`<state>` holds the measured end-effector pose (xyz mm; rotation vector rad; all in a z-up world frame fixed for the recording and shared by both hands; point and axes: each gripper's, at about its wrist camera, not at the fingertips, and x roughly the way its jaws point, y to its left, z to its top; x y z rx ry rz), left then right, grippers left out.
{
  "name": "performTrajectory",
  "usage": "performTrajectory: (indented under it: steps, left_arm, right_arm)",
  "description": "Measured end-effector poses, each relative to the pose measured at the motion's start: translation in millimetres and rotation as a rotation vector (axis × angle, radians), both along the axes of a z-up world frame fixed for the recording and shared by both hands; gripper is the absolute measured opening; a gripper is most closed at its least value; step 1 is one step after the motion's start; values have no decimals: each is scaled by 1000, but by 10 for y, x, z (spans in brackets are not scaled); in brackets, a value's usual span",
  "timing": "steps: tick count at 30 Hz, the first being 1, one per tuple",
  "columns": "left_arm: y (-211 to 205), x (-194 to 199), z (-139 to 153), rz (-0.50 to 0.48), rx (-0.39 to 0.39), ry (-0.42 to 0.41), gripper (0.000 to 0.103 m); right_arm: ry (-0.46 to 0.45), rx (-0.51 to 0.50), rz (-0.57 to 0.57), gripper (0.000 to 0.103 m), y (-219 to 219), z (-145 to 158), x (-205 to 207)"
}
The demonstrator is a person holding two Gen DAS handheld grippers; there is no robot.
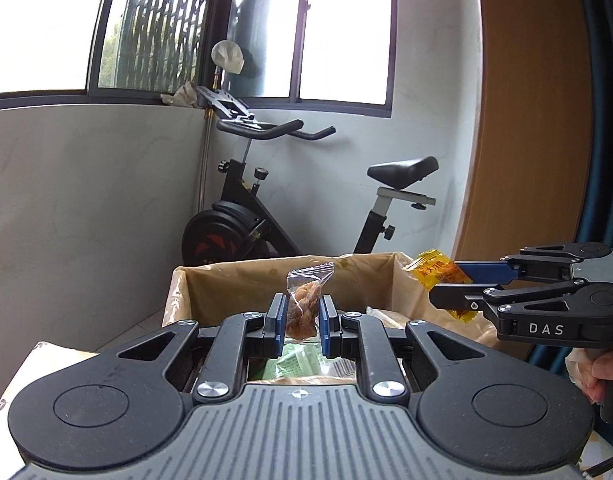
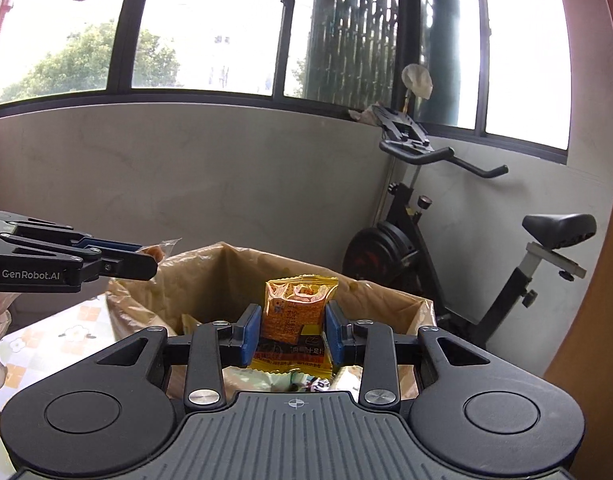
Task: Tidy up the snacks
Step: 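Lift the brown snack bag and yellow packet up over the box, then open both tools to drop the snacks into the box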
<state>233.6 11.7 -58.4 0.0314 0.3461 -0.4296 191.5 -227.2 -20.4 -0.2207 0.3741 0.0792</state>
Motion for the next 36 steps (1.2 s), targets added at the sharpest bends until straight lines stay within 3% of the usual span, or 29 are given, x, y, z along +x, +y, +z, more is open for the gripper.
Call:
performTrajectory:
  steps: [6, 11, 12, 15, 19, 21, 22, 24, 27, 30, 36]
  left_arm:
    - [-109, 419, -77, 47, 59, 51, 18]
    - [-156, 477, -117, 52, 94, 49, 20]
    - [-157, 465, -125, 46, 102, 49, 25]
    - [-137, 440, -146, 59, 92, 42, 66]
    - [-98, 373, -146, 104, 74, 33, 85]
    - [-91, 327, -129, 143, 84, 31, 91]
    - [-76, 287, -115, 154, 84, 23, 92]
    - [-46, 234, -90, 146, 74, 24, 97]
    - [-2, 128, -54, 146, 68, 3, 100]
    - [26, 9, -11, 149, 77, -26, 103]
    - [107, -250, 0, 129, 60, -54, 103]
  right_arm:
    - [76, 1, -87, 32, -106, -186, 510]
    - [99, -20, -124, 33, -137, -298, 610]
    - [96, -17, -120, 35, -147, -310, 592]
    - [74, 0, -87, 45, -176, -316, 500]
    - [36, 17, -71, 57, -193, -276, 349]
    - [23, 38, -56, 70, -200, -260, 281]
    - [13, 51, -44, 72, -204, -240, 232]
    - [-3, 60, -33, 85, -189, -233, 164]
    - [-37, 54, -39, 96, -135, -241, 11]
    - [-61, 59, -45, 102, -110, -265, -119]
    - [-121, 83, -54, 103, -61, -338, -421]
